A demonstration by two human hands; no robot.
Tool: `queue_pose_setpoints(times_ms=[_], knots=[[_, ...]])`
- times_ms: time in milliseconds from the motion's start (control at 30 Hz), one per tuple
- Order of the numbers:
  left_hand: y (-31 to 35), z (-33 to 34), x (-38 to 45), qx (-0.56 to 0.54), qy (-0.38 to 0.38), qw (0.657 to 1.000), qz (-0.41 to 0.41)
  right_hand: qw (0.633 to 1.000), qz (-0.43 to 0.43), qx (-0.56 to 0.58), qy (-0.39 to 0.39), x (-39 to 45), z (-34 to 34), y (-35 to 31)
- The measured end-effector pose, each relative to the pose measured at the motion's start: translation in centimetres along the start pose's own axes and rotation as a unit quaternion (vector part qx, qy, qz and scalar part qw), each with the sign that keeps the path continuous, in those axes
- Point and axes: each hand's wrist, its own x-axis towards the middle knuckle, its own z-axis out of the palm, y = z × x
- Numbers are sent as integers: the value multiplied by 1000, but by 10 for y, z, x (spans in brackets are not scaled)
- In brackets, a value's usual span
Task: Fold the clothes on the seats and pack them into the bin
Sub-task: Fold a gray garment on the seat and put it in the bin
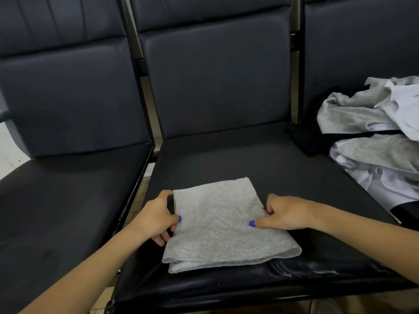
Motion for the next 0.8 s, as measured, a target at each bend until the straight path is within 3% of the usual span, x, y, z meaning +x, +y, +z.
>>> queue_pose_setpoints(times_ms=[67, 133, 200, 267, 400, 467, 533, 567, 633, 700, 767, 800], knots=[[0, 3, 4, 57, 23, 998, 12, 995, 48, 70, -58, 1, 3, 3], [-2, 4, 10, 131, 70, 988, 36, 984, 52, 156, -69, 2, 2, 4], [-4, 4, 14, 183, 117, 973, 74, 957, 47, 284, -26, 3, -3, 4], [-3, 7, 18, 238, 136, 956, 103, 908, 47, 416, 27, 6, -11, 10], [6, 19, 23, 324, 65, 936, 122, 795, 81, 599, 46, 10, -33, 37], [11, 25, 28, 319, 32, 936, 142, 773, 106, 615, 117, 14, -36, 53], [17, 30, 33, 304, 35, 939, 155, 776, 135, 590, 176, 16, -38, 69], [21, 32, 36, 285, 46, 945, 152, 788, 140, 575, 169, 16, -40, 76], [28, 34, 42, 231, 60, 962, 130, 844, 153, 506, 97, 9, -47, 83], [34, 39, 45, 169, 59, 979, 94, 926, 172, 336, 13, 3, -53, 80], [38, 44, 48, 141, 53, 987, 55, 963, 183, 199, -16, 4, -50, 73], [39, 46, 49, 138, 55, 988, 39, 966, 182, 184, -7, 5, -48, 71]])
